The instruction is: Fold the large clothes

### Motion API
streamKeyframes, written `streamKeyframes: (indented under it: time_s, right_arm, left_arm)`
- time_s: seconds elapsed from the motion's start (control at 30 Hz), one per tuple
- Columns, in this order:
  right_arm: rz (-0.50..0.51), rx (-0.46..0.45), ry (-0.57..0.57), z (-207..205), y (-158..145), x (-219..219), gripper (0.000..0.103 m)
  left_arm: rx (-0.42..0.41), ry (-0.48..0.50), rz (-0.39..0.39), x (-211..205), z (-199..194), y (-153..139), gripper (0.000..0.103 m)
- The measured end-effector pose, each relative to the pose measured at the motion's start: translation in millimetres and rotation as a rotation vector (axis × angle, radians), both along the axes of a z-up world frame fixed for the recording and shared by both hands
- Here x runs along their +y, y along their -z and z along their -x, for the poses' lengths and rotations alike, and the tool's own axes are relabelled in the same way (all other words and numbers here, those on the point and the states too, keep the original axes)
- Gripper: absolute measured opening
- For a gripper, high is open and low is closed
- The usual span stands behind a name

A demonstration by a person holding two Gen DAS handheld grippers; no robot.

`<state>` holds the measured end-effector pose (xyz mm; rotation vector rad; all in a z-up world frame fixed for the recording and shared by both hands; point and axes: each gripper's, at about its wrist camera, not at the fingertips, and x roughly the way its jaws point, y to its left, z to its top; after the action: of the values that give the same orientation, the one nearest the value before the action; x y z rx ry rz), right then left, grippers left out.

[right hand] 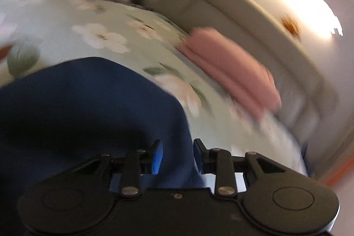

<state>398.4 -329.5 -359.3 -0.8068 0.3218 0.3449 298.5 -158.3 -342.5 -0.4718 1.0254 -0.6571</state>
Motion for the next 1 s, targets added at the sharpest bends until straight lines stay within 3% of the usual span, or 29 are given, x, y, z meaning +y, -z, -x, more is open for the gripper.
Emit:
streamKeyframes:
  time_s: [0.1, 0.23, 0.37, 0.57, 0.67, 0.73, 0.8, 0.87, 0.9, 1.0]
  right_arm:
    - [0.102, -0.099, -0.099, -14, 19, 13, 0.040]
    - [0.263, -0.222, -0.229, -5, 41, 21, 0.038]
    - [0.307, -0.121, -0.147, -19, 63, -11, 0.034]
    - [0.123, 0.099, 0.055, -10, 41, -68, 0.034]
    - [-0.117, 0.220, 0.134, 14, -2, -98, 0.036]
    - [-0.284, 0.310, 0.129, 35, -31, -108, 0.054]
    - [-0.401, 0.419, 0.073, 56, -51, -108, 0.070]
    - [-0.483, 0.551, 0.013, 67, -61, -99, 0.071]
    - [-0.512, 0.624, 0.000, 69, -58, -93, 0.071]
    - [-0.540, 0.779, 0.044, 64, -32, -88, 0.067]
  left_arm:
    - [0.016, -0.043, 0.074, 16, 3, 8, 0.005]
    - [0.021, -0.050, 0.100, 17, 8, 12, 0.004]
    - [-0.002, -0.026, 0.070, 8, 22, 4, 0.004]
    - [-0.007, 0.004, 0.030, 0, 39, -3, 0.004]
    - [-0.061, 0.000, -0.035, -5, 50, -23, 0.007]
    - [-0.131, 0.004, -0.126, -15, 54, -42, 0.013]
    - [-0.197, -0.013, -0.200, -29, 53, -60, 0.028]
    - [-0.211, -0.038, -0.249, -38, 45, -65, 0.042]
    - [-0.194, -0.044, -0.276, -45, 37, -65, 0.044]
    - [-0.166, -0.035, -0.364, -56, 35, -51, 0.039]
